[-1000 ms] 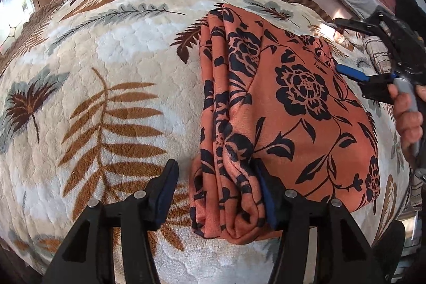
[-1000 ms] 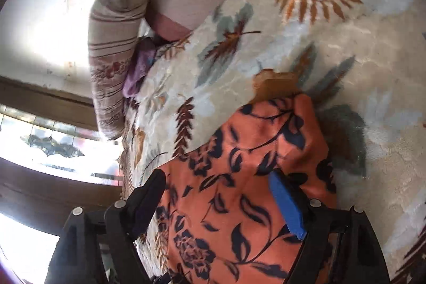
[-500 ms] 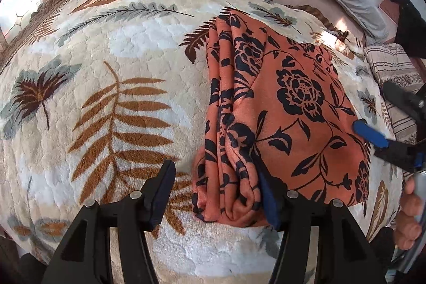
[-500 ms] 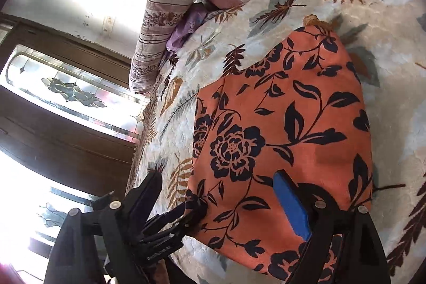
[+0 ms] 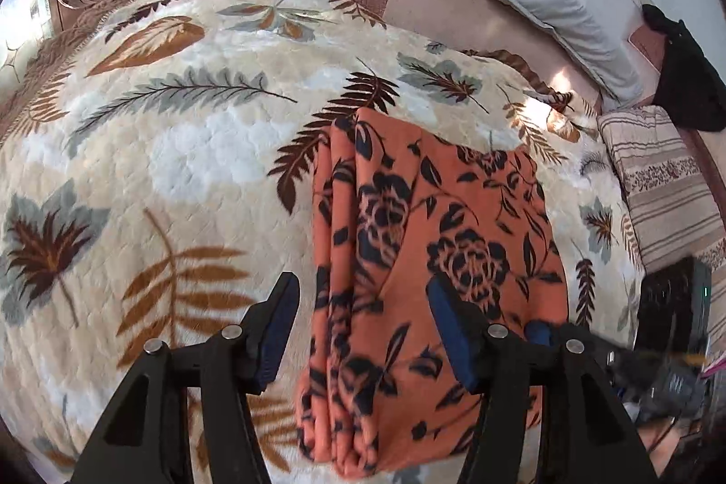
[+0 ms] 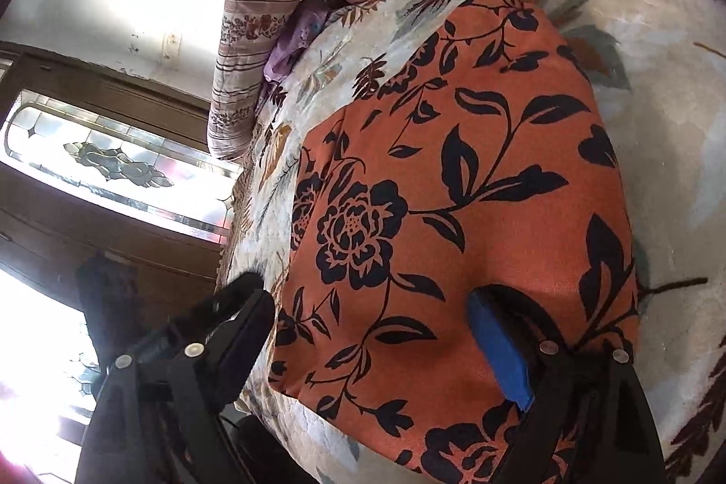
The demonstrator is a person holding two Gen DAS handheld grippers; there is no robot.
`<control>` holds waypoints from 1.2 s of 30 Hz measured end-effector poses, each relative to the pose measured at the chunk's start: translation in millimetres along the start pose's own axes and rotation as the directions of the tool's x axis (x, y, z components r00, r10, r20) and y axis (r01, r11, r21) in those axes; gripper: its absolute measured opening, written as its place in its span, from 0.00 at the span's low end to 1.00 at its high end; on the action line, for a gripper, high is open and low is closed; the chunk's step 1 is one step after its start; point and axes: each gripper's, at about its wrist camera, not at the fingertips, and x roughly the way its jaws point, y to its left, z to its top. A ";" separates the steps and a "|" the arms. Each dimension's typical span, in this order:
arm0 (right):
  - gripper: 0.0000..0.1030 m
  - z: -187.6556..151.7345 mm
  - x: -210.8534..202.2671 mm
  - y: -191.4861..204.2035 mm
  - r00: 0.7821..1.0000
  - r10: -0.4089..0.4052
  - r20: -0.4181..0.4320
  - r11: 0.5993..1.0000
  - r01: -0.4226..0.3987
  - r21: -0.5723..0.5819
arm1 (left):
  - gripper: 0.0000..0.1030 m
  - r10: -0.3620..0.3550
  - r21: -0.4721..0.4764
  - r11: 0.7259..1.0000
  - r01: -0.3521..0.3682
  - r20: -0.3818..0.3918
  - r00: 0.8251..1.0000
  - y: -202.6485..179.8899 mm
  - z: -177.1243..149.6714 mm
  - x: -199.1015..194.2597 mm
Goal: Fold small clothes
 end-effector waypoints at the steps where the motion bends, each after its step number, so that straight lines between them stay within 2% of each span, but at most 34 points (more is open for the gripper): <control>1: 0.86 -0.9 -1.3 -0.4 1.000 0.004 0.000 1.000 -0.004 -0.001 | 0.57 -0.014 -0.014 1.000 0.014 -0.011 1.000 -0.3 9.1 9.2; 2: 0.86 -0.5 -1.6 -1.2 1.000 0.011 -0.001 1.000 -0.011 0.003 | 0.52 -0.008 -0.014 1.000 0.007 -0.011 1.000 -0.3 16.6 18.2; 3: 0.86 0.1 -1.8 -2.1 1.000 0.017 0.000 1.000 -0.017 0.009 | 0.33 0.042 -0.002 0.999 -0.042 -0.024 0.999 -1.1 21.8 30.9; 4: 0.86 -0.5 -2.3 -2.9 1.000 0.021 0.001 1.000 -0.021 0.012 | 0.27 0.090 -0.014 0.996 -0.091 -0.074 0.993 5.3 23.3 49.3; 5: 0.86 -0.7 -2.0 -3.0 1.000 0.022 0.001 1.000 -0.022 0.010 | 0.30 0.057 -0.084 0.994 -0.067 -0.114 0.992 18.3 22.9 64.5; 6: 0.86 -1.1 -1.2 -2.1 1.000 0.019 -0.001 1.000 -0.019 0.006 | 0.41 0.032 -0.145 0.988 -0.047 -0.102 0.994 29.6 21.4 66.8; 8: 0.86 -1.4 -1.2 -0.5 1.000 0.008 -0.008 1.000 -0.008 -0.006 | 0.41 0.018 -0.178 0.984 -0.032 -0.079 0.997 35.4 15.1 56.7; 15: 0.86 -2.0 -3.6 5.4 1.000 -0.030 -0.002 1.000 0.030 0.002 | 0.41 0.127 -0.056 0.990 -0.128 -0.016 0.992 9.3 -7.4 7.4; 17: 0.86 -3.2 -10.5 15.1 1.000 -0.024 0.006 1.000 0.024 0.017 | 0.44 0.137 -0.012 0.991 -0.136 0.018 0.990 1.3 -20.0 -10.7; 18: 0.86 -5.5 -14.1 21.3 1.000 -0.004 0.006 1.000 0.004 0.003 | 0.49 0.142 -0.004 0.990 -0.142 0.033 0.989 0.2 -26.8 -17.8; 19: 0.86 -9.0 -17.7 27.5 1.000 0.001 0.012 1.000 0.000 -0.020 | 0.52 0.152 -0.001 0.988 -0.152 0.040 0.988 0.0 -31.9 -22.8; 21: 0.86 -15.0 -18.7 31.0 0.999 -0.041 0.022 0.998 0.042 -0.051 | 0.52 0.160 0.011 0.987 -0.161 0.034 0.987 0.5 -43.0 -25.4; 23: 0.86 -17.0 -6.7 14.5 0.995 -0.098 -0.032 0.995 0.098 0.018 | 0.52 0.166 0.007 0.986 -0.166 0.012 0.986 3.6 -50.6 -22.4; 25: 0.86 -18.6 -10.1 12.3 0.996 -0.087 -0.018 0.995 0.088 0.053 | 0.52 0.159 -0.005 0.987 -0.159 -0.003 0.987 8.5 -56.7 -24.9; 28: 0.86 -20.8 -21.3 30.1 0.999 -0.050 0.008 0.999 0.050 0.005 | 0.52 0.165 -0.006 0.986 -0.165 0.017 0.986 10.0 -62.6 -33.8; 31: 0.87 -20.0 -14.6 27.5 0.997 -0.081 -0.002 0.997 0.081 0.018 | 0.52 0.161 -0.009 0.987 -0.161 0.023 0.987 10.2 -64.3 -38.5; 33: 0.87 -18.8 0.3 9.6 0.992 -0.117 -0.050 0.991 0.120 0.065 | 0.52 0.162 -0.015 0.987 -0.162 0.020 0.987 11.0 -65.2 -40.9; 36: 0.87 -21.1 -9.9 23.5 0.996 -0.089 -0.018 0.995 0.090 0.039 | 0.54 0.172 -0.010 0.985 -0.172 0.031 0.985 12.3 -68.6 -44.7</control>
